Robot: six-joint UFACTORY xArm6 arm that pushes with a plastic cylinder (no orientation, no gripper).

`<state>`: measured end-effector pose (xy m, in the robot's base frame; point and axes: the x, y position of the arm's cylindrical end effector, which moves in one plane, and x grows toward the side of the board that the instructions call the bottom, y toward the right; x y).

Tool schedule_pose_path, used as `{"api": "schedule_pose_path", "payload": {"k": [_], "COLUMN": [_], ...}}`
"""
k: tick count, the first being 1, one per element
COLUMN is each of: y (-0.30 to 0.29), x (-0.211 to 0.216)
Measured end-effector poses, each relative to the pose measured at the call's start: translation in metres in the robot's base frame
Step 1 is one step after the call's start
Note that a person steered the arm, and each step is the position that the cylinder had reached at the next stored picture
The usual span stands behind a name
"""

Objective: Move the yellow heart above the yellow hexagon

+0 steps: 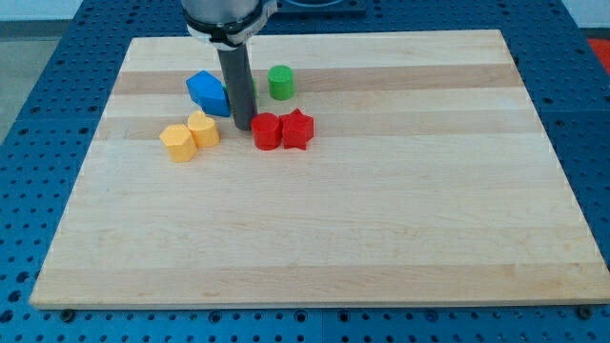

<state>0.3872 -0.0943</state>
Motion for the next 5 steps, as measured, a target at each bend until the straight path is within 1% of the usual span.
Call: {"api": "schedule_pose_path", "payload": {"k": [1, 5], "y": [-0.004, -0.1], "x": [0.01, 0.012]}}
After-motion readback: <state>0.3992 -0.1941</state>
